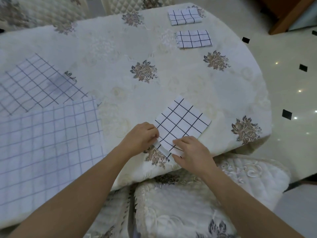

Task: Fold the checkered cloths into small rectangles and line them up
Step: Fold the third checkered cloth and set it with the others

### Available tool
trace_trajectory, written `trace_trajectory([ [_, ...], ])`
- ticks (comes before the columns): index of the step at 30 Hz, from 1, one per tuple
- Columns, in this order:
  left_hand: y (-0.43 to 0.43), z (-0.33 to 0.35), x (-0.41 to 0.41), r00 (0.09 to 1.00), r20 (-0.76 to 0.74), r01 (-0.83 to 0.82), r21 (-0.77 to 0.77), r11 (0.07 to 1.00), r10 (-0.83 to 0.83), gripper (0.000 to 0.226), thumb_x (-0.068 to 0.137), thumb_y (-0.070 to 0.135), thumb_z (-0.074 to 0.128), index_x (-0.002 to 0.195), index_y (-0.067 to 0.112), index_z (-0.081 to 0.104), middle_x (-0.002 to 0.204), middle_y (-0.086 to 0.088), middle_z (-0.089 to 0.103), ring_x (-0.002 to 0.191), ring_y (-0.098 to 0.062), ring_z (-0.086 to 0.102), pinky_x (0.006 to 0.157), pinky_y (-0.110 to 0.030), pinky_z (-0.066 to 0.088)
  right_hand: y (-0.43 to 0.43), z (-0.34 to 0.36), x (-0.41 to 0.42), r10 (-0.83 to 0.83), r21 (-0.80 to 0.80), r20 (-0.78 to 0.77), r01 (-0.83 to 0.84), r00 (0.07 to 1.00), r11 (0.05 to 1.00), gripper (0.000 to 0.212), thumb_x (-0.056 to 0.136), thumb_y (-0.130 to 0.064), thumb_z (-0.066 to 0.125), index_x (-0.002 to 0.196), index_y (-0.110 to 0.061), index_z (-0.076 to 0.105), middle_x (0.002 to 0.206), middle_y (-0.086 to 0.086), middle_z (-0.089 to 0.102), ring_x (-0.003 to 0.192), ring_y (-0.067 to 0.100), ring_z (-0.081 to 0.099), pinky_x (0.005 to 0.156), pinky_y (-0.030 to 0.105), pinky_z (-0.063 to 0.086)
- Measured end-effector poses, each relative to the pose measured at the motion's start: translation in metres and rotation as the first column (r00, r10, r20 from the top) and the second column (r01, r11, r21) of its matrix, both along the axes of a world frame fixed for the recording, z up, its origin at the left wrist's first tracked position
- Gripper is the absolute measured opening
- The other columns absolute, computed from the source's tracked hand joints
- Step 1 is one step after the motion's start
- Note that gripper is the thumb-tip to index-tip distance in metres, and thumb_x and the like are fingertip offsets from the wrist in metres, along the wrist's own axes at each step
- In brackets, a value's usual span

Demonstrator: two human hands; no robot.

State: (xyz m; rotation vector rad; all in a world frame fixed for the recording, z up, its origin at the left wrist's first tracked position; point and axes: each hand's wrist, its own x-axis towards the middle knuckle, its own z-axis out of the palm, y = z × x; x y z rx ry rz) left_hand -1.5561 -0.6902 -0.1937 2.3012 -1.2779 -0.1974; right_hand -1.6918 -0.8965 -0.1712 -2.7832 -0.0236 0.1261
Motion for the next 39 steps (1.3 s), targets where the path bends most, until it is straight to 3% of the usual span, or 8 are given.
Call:
trace_trajectory([
  [7,0.008,-0.009,-0.008,0.999,-0.034,-0.043,-0.007,0.999,0.043,0.007,0.084,0.018,0.067,0.09,0.016,0.064,0.106,0.001,0.065,0.096,-0.023,0.059,0.079,-0.042,0.05,-0.001,-0.001,-0.004,0.065,0.005,-0.086,-0.064,0.994,0.998,0.063,0.076,-0.049,0.047,0.126,-0.016,0.067,0.125,0.0,0.065,0.118,0.021,0.056,0.097,0.042,0.05],
  [11,0.001,-0.01,-0.017,0.983,0.07,-0.167,-0.018,0.986,0.167,0.009,0.087,0.022,0.057,0.089,0.018,0.065,0.106,0.004,0.065,0.1,-0.02,0.059,0.087,-0.044,0.048,-0.015,-0.007,0.006,-0.041,0.084,-0.005,0.042,0.999,0.996,0.038,0.086,-0.025,0.056,0.118,-0.01,0.069,0.113,0.005,0.066,0.107,0.025,0.059,0.087,0.041,0.053],
  [15,-0.027,-0.011,-0.024,0.927,0.163,-0.335,-0.046,0.941,0.338,0.024,0.087,0.02,0.058,0.11,0.013,0.064,0.132,-0.005,0.057,0.12,-0.025,0.052,0.094,-0.04,0.044,-0.039,-0.018,0.027,-0.148,0.1,0.146,0.134,0.978,0.986,0.026,0.089,-0.007,0.061,0.115,-0.006,0.068,0.116,0.01,0.063,0.111,0.027,0.056,0.09,0.042,0.053],
  [18,-0.045,-0.019,-0.03,0.921,0.138,-0.38,0.118,0.917,0.364,0.047,0.094,0.034,0.045,0.137,0.015,0.05,0.156,-0.007,0.037,0.142,-0.027,0.035,0.114,-0.043,0.032,-0.054,-0.032,0.045,-0.162,0.083,0.232,0.146,0.959,0.986,0.031,0.096,-0.015,0.052,0.124,-0.004,0.062,0.132,0.015,0.056,0.127,0.031,0.05,0.101,0.048,0.048],
  [20,-0.051,-0.025,-0.035,0.921,0.103,-0.39,0.187,0.902,0.376,0.054,0.098,0.038,0.04,0.147,0.016,0.042,0.16,-0.008,0.03,0.147,-0.028,0.027,0.119,-0.047,0.025,-0.06,-0.042,0.053,-0.132,0.033,0.233,0.128,0.964,0.991,0.042,0.099,-0.024,0.048,0.135,-0.004,0.054,0.143,0.017,0.049,0.137,0.035,0.042,0.11,0.051,0.04],
  [27,-0.053,-0.029,-0.044,0.888,0.172,-0.457,0.228,0.86,0.426,0.054,0.096,0.037,0.04,0.145,0.015,0.045,0.159,-0.011,0.032,0.146,-0.029,0.029,0.118,-0.05,0.024,-0.07,-0.055,0.063,-0.089,-0.126,0.032,0.092,0.996,0.988,0.067,0.101,-0.055,0.028,0.158,-0.021,0.02,0.166,0.007,0.018,0.153,0.03,0.013,0.122,0.049,0.016],
  [36,-0.062,-0.04,-0.048,0.881,0.198,-0.472,0.304,0.828,0.43,0.065,0.102,0.048,0.034,0.157,0.016,0.023,0.166,-0.009,0.014,0.153,-0.025,0.012,0.122,-0.051,0.016,-0.062,-0.065,0.062,-0.085,-0.164,0.036,0.09,0.996,0.982,0.066,0.102,-0.057,0.027,0.158,-0.022,0.023,0.166,0.006,0.016,0.154,0.028,0.009,0.124,0.049,0.011],
  [39,-0.063,-0.038,-0.05,0.868,0.22,-0.495,0.316,0.809,0.445,0.065,0.101,0.047,0.035,0.157,0.015,0.026,0.166,-0.009,0.013,0.153,-0.024,0.011,0.121,-0.053,0.016,-0.063,-0.066,0.062,-0.076,-0.177,0.05,0.084,0.996,0.981,0.066,0.102,-0.057,0.025,0.158,-0.022,0.023,0.166,0.007,0.016,0.154,0.029,0.01,0.124,0.049,0.011],
])
